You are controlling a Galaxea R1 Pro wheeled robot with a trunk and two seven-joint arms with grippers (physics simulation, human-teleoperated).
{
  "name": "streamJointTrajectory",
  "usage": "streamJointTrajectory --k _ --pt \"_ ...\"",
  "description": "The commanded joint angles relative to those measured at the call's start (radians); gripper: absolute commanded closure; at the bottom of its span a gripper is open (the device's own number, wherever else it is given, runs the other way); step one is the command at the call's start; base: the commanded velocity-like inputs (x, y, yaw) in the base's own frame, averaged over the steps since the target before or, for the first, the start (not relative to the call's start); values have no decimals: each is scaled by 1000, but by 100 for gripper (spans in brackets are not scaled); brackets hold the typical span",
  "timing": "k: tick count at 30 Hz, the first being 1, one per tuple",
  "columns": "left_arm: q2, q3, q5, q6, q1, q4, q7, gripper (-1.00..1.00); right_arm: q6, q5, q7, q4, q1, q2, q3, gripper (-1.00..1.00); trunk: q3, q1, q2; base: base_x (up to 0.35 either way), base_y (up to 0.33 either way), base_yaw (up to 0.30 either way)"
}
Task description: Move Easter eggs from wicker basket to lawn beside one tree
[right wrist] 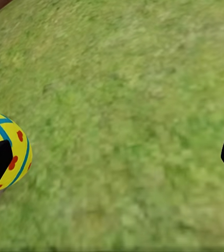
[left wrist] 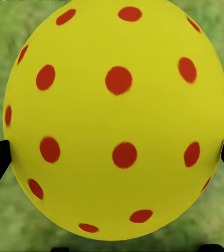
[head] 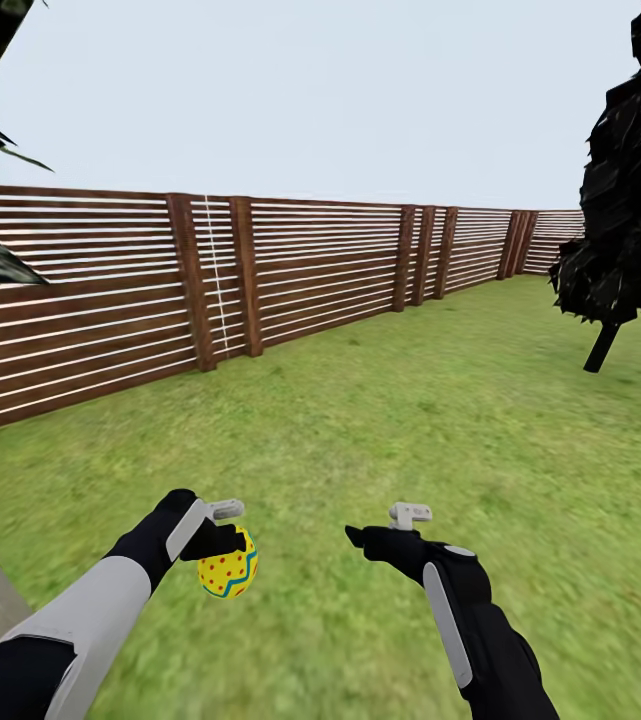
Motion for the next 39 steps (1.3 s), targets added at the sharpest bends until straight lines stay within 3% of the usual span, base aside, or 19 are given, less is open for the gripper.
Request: streamJointTrajectory --k 1,29,39 --pt "1 -8 10 2 -1 -2 8 100 5 -9 -3 -1 -1 0 -1 -100 -4 4 -8 0 0 0" --pt "2 -9 11 -8 -1 -3 10 100 5 -9 -3 0 -1 0 0 -100 -92 111 -204 0 0 2" --pt "3 -9 11 -7 -1 -3 10 100 5 -9 -3 -1 -1 0 0 -100 -123 150 -274 0 0 255"
